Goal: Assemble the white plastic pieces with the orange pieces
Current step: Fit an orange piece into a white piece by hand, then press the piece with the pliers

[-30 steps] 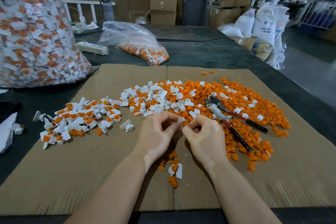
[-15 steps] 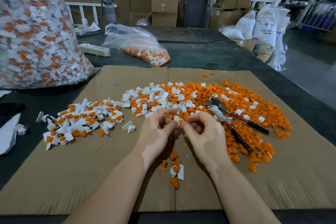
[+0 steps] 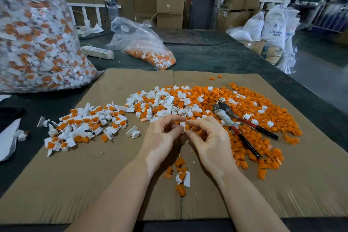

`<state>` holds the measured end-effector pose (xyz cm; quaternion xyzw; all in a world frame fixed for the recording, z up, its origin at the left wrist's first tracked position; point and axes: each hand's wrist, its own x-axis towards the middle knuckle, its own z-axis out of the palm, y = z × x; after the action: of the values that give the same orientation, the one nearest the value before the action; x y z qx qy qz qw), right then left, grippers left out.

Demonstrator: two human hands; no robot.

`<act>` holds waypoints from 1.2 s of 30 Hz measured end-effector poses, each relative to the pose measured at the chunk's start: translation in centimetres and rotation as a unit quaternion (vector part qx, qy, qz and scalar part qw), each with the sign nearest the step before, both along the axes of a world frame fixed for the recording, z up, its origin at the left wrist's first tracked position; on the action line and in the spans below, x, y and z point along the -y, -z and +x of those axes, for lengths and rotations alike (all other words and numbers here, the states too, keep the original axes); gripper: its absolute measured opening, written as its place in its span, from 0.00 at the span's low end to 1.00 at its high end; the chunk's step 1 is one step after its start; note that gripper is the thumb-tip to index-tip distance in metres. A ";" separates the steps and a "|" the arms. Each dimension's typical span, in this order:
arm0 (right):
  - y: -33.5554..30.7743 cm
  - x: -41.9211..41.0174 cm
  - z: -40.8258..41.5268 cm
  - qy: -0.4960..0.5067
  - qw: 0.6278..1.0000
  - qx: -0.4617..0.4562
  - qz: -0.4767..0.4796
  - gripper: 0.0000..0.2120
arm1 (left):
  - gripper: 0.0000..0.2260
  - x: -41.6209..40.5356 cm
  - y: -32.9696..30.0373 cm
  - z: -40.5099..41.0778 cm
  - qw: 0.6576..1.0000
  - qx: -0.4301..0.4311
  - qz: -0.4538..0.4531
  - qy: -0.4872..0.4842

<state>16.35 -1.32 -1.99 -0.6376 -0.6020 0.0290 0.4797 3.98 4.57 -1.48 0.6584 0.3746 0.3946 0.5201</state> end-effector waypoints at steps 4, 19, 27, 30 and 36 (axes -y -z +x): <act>0.0 0.0 0.0 0.005 1.000 0.019 -0.004 0.12 | 0.06 0.0 0.0 0.1 1.000 -0.016 0.026 -0.001; -4.0 0.1 8.2 0.280 0.830 0.146 -0.460 0.28 | 0.05 -0.3 0.2 0.4 0.999 -0.017 0.022 -0.024; -3.6 0.1 7.6 0.286 0.856 0.199 -0.381 0.23 | 0.05 -0.4 0.2 0.3 0.999 -0.007 0.002 -0.037; -4.3 0.6 7.1 0.267 0.881 0.224 -0.321 0.20 | 0.06 -0.7 -0.1 0.3 0.996 0.035 -0.058 -0.050; -6.7 1.8 3.6 0.046 0.949 0.102 -0.296 0.13 | 0.05 -1.3 -1.2 0.7 0.958 0.185 -0.216 -0.043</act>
<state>19.91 -3.08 4.66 -0.7773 -0.5824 0.1183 0.2064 4.65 5.87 -0.30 0.4286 0.3762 0.4415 0.6927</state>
